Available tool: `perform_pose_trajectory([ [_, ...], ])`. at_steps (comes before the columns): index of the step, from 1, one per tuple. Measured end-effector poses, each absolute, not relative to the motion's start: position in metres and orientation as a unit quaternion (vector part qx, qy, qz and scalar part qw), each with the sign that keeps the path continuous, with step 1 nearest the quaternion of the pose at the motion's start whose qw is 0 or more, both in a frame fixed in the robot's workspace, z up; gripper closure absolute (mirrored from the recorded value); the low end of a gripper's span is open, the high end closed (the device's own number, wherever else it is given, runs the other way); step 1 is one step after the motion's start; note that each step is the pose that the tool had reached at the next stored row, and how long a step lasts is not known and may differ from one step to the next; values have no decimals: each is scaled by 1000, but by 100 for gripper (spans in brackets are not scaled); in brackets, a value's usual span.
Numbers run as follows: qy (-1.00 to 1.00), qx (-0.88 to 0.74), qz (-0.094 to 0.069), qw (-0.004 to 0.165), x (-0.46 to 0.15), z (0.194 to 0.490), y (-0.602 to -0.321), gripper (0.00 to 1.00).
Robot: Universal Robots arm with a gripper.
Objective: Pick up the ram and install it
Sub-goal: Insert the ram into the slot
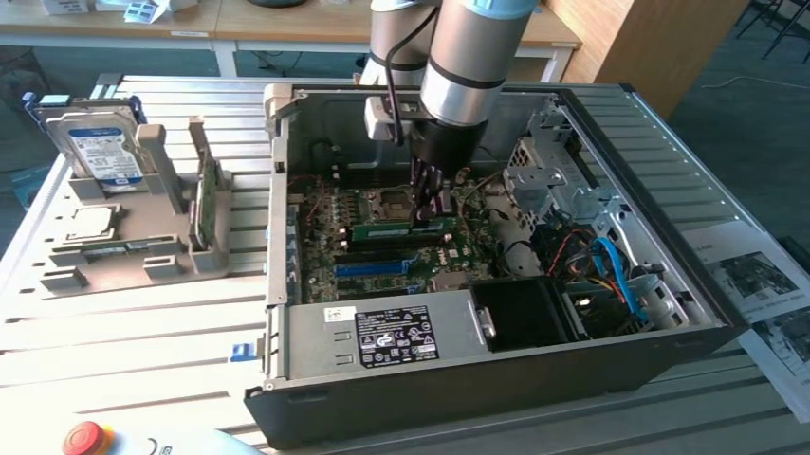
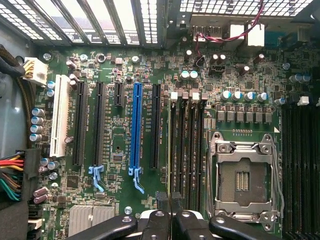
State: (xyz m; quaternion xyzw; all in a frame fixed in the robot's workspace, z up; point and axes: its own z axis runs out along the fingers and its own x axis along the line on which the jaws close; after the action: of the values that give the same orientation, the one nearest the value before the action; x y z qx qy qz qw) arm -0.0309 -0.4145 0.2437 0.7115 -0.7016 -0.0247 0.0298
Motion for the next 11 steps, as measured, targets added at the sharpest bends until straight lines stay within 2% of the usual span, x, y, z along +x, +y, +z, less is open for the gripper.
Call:
perform_pose_trajectory([
  [11, -702, 711, -25, 30, -33, 239, -414, 89],
])
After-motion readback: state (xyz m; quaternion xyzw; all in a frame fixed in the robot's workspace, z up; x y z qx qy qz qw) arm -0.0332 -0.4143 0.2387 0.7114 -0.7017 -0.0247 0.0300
